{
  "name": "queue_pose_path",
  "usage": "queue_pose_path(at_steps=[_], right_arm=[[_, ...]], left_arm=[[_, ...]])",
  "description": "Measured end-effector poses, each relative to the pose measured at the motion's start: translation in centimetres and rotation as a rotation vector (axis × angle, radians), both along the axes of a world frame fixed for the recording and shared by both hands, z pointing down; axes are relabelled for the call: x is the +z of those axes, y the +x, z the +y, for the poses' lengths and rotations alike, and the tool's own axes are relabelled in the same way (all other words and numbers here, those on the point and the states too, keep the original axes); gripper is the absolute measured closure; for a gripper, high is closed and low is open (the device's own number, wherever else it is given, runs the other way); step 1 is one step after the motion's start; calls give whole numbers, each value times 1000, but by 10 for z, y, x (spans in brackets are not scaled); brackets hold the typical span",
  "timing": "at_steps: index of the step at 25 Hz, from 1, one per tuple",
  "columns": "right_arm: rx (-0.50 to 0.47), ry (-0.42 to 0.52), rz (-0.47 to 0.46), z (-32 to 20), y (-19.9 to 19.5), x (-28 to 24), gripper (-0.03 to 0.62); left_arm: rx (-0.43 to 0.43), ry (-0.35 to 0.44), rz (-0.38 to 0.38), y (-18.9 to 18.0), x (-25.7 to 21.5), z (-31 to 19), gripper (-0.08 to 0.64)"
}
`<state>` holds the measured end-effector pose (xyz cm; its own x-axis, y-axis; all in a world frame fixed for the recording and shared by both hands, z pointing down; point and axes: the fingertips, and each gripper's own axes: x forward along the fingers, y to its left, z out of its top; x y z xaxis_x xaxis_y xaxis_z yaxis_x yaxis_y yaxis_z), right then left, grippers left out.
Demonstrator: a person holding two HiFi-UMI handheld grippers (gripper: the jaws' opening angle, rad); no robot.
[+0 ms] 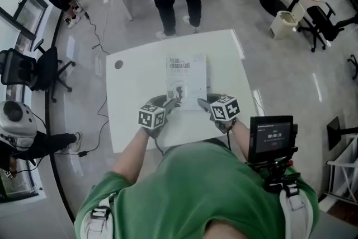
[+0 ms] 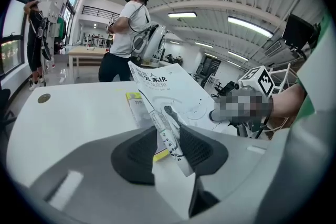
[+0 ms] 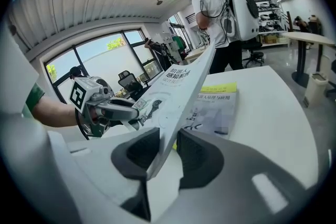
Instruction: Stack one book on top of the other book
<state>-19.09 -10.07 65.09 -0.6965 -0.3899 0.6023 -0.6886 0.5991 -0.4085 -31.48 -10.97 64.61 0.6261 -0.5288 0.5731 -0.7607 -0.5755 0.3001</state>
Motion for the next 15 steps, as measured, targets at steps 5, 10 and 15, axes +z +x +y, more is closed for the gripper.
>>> queue_pose_path(at_steps=[5, 10, 15], right_arm=[[-2, -14, 18, -1, -6, 0, 485], [3, -36, 32, -2, -3, 18, 485], [25, -80, 48, 2, -6, 19, 483]], left_arm=[[-6, -12, -21, -5, 0, -1, 413], [-14, -47, -51, -2, 18, -2, 413], [4, -96, -64, -3, 22, 2, 411]])
